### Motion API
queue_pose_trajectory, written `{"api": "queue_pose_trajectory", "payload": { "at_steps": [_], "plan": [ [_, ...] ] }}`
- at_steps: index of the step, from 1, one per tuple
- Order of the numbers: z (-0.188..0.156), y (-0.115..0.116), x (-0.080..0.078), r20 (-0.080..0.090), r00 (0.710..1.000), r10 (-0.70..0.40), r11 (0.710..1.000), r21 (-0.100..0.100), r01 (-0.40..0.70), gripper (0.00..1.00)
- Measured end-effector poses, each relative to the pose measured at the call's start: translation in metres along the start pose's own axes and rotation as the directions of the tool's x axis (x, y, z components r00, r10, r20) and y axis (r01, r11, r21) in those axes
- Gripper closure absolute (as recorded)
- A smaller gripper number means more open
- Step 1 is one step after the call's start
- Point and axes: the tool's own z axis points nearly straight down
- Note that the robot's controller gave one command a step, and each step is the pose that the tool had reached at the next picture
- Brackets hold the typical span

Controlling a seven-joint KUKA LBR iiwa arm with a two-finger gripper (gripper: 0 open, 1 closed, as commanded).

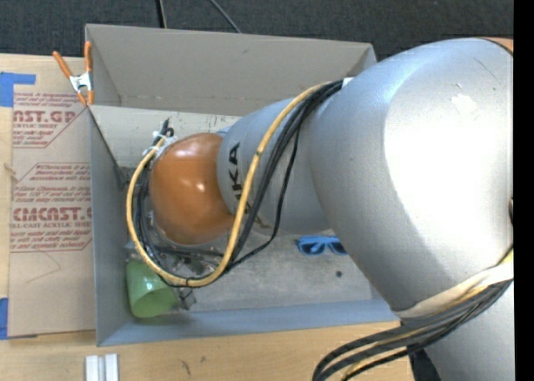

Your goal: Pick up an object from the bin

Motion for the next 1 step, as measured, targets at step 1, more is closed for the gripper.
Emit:
{"api": "queue_pose_trajectory", "payload": {
  "at_steps": [1],
  "plan": [
    [-0.1605, -0.0188, 0.0005, 0.01, 1.0, 0.013, 1.0, -0.001, -0.013, 1.0]
  ]
}}
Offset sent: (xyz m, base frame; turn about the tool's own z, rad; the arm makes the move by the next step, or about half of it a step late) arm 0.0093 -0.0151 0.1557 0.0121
